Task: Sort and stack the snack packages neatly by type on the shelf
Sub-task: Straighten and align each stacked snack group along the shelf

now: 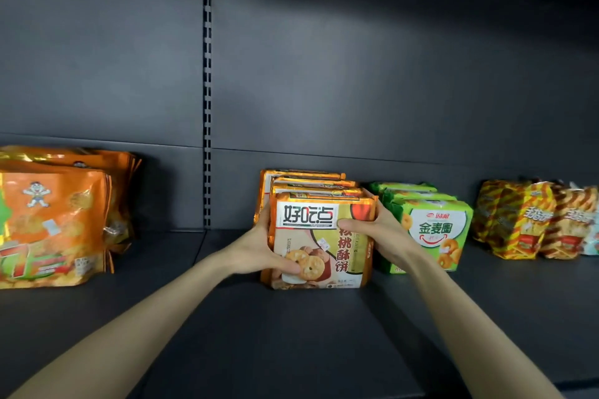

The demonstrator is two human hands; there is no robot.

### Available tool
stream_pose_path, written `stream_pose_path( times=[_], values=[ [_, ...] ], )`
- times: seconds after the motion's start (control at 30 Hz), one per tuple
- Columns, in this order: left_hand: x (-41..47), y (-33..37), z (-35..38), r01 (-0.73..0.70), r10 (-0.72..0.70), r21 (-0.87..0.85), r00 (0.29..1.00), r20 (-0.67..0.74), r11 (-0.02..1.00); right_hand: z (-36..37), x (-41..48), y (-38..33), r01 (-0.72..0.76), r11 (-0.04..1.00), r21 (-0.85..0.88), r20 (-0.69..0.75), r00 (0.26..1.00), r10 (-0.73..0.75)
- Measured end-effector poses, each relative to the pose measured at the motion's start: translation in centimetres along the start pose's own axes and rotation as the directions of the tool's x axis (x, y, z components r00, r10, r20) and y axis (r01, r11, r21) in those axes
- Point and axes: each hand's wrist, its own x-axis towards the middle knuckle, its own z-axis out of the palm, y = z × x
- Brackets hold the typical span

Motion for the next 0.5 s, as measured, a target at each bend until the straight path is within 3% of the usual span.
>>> stream_pose_path(
  times=[0.23,0.5],
  values=[
    [-0.4,0.0,1.0,0.003,-0.004,-0.015,0.998,-0.064,1.000,-0.5,0.9,1.2,0.056,0.998,0.005,0.105,0.993,-0.056],
    [-0.5,-0.5,0.5,0.010,-0.011,-0.012,0.994,-0.108,1.000,-1.1,1.4,1.3,0.060,0.987,-0.146,0.281,0.960,-0.017]
  ],
)
